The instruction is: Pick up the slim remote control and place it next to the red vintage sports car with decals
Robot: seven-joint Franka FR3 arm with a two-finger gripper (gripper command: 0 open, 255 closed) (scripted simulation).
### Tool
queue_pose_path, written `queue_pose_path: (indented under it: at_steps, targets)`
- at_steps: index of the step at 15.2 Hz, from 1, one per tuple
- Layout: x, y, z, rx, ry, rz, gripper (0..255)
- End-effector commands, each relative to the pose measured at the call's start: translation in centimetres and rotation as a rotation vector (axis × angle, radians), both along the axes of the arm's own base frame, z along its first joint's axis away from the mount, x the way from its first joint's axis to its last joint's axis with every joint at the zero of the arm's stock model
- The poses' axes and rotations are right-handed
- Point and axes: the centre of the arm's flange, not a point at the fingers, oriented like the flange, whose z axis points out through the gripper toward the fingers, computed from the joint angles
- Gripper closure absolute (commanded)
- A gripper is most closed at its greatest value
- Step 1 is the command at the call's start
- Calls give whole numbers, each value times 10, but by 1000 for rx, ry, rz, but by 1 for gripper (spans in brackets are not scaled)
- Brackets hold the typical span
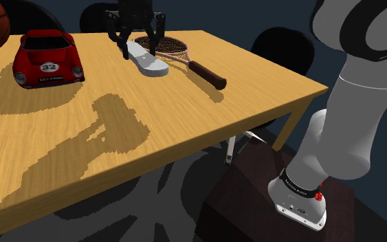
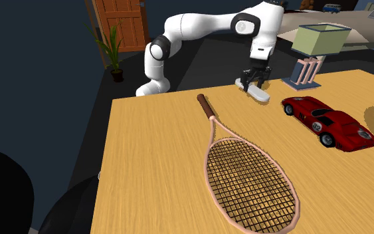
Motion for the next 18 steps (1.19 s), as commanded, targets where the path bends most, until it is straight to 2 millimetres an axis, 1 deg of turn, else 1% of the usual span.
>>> queue_pose_path:
  at_steps: [1,13,18]
  targets:
    - [0,0,-11,0,-1,0,255]
    - [0,0,-76,0,-1,0,255]
    - [0,0,-76,0,-1,0,255]
